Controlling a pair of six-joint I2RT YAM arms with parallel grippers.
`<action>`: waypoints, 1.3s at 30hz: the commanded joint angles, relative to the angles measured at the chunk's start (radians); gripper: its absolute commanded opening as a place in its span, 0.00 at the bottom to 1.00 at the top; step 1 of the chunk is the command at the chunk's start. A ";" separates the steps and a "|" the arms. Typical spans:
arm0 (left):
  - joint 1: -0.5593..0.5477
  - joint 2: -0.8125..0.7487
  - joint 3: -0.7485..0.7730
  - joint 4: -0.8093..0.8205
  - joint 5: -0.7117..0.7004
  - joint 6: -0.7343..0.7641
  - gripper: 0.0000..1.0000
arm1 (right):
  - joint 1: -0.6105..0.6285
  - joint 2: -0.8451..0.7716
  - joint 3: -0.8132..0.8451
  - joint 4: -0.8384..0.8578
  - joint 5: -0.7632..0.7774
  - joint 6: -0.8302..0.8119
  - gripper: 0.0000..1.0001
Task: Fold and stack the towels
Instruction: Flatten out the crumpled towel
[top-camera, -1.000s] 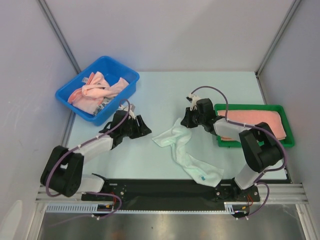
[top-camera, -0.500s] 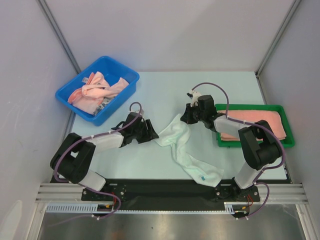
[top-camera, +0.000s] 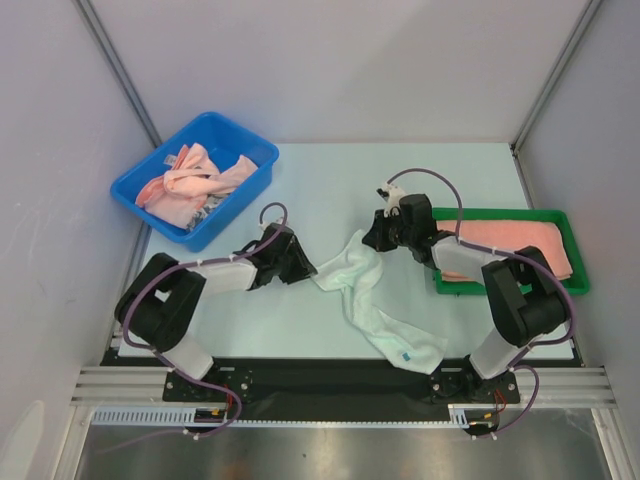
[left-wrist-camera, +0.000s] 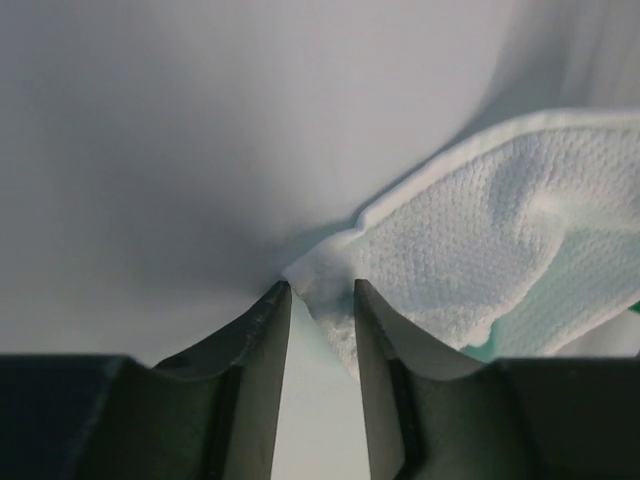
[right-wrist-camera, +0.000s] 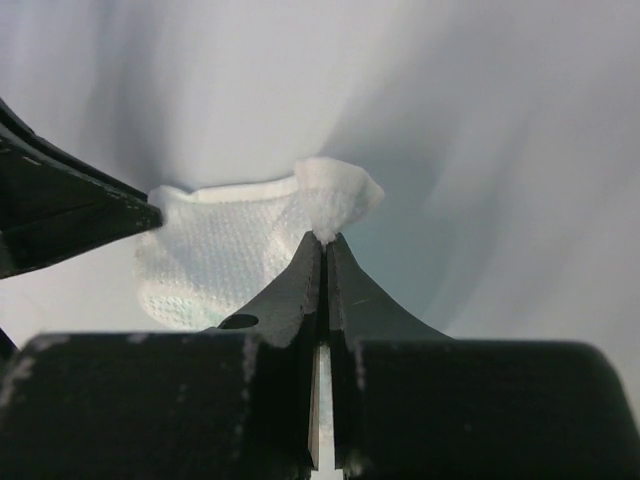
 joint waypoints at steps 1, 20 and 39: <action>-0.010 0.063 0.010 -0.065 -0.045 -0.025 0.34 | 0.004 -0.047 -0.009 0.061 -0.015 0.009 0.00; -0.004 -0.341 0.414 -0.347 -0.194 0.482 0.00 | 0.019 -0.375 0.128 -0.118 0.060 -0.003 0.00; -0.221 -0.733 0.669 -0.462 0.096 0.576 0.00 | 0.231 -0.998 0.195 -0.224 0.059 0.072 0.00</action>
